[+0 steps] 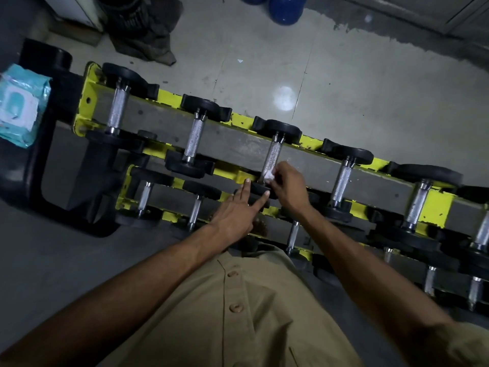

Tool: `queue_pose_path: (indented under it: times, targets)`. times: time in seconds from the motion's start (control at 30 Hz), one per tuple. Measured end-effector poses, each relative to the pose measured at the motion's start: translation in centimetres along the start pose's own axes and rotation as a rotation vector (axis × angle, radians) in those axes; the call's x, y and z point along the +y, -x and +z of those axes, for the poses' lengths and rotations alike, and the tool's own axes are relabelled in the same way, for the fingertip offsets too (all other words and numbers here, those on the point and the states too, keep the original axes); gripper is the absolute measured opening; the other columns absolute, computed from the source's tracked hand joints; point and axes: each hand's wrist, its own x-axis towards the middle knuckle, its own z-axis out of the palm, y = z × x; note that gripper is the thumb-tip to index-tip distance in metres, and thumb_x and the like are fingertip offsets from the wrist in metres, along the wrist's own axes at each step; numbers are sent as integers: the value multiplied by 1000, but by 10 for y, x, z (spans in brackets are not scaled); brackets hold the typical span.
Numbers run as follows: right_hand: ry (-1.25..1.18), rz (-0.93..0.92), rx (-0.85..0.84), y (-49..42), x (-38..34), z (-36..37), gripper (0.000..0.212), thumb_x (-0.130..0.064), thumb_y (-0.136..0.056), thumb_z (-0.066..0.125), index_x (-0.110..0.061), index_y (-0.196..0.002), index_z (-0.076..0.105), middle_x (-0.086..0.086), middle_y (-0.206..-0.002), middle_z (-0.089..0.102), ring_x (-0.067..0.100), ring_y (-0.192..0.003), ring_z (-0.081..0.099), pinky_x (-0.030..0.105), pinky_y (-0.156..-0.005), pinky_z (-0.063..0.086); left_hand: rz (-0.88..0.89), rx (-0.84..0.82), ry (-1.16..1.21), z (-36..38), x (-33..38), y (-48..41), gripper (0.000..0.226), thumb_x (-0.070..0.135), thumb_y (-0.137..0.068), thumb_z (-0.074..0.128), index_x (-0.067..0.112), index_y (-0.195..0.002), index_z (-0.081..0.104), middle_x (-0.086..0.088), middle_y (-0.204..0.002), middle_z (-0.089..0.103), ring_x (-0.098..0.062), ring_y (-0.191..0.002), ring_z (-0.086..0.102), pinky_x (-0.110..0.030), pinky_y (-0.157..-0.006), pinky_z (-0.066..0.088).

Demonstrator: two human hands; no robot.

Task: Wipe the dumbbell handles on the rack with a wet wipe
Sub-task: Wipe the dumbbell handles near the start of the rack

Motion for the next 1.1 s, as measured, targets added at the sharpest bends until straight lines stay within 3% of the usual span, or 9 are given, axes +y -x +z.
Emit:
queue_pose_path:
  times: [0.2,0.37,0.47,0.57,0.67,0.77,0.87,0.97,1.1]
  targets:
    - [-256,362,-84,-11,8,15,17,-2,-94,58,-9,-104,70,8,-95,71,25,-87,66,44,-79,57,-5,-9,-7,0,3,1,100,17,-98,59,33,-167,-12,-33,-167,-20,-43,-160,7,-47,-127,23]
    - [-765,586,-2,-42,4,8,26,18,-87,51,1,-95,69,9,-75,66,18,-62,61,28,-59,56,3,-20,-3,-5,-1,3,97,19,-100,56,34,-166,-13,-30,-168,-23,-40,-161,5,-46,-127,24]
    - [-982,682,50,-79,4,7,31,20,-87,43,-2,-97,62,12,-77,61,24,-66,58,39,-66,57,-10,-12,11,-8,0,3,92,19,-103,52,35,-166,-13,-27,-168,-25,-38,-161,2,-45,-128,22]
    - [-1218,776,65,-107,13,11,34,17,-88,36,-3,-110,51,24,-98,57,34,-82,58,58,-81,56,-13,-27,17,-9,2,5,92,18,-103,53,36,-166,-13,-26,-168,-25,-36,-162,-2,-46,-128,20]
    - [-1283,798,74,-100,8,8,37,14,-84,35,-5,-110,53,22,-97,59,35,-85,59,47,-72,60,-24,-28,12,-10,7,6,97,15,-101,55,36,-165,-15,-26,-168,-26,-37,-161,-2,-46,-127,22]
    - [-1154,724,294,-79,2,13,26,12,-90,48,-8,-95,66,10,-87,65,23,-78,60,34,-64,57,-30,-42,18,-9,10,5,100,13,-100,57,36,-165,-15,-27,-167,-27,-38,-161,-2,-46,-127,22]
    - [-657,377,432,-47,-12,15,16,-5,-95,62,-11,-106,73,3,-103,70,11,-91,63,20,-78,54,-28,-53,24,-11,10,6,99,13,-99,56,35,-166,-13,-27,-167,-27,-38,-161,-3,-46,-127,21]
    - [-124,-51,355,-29,-9,11,26,-5,-93,61,-12,-118,67,4,-123,60,9,-108,54,11,-87,45,-20,-53,27,-15,8,7,95,13,-100,53,34,-167,-12,-27,-168,-25,-37,-161,-3,-46,-128,22]
    - [401,-351,102,-35,17,-9,62,7,-84,61,-12,-143,55,6,-153,46,27,-140,43,30,-94,50,-18,-60,21,-15,5,8,97,13,-100,54,35,-166,-13,-27,-167,-26,-38,-161,-2,-47,-128,23]
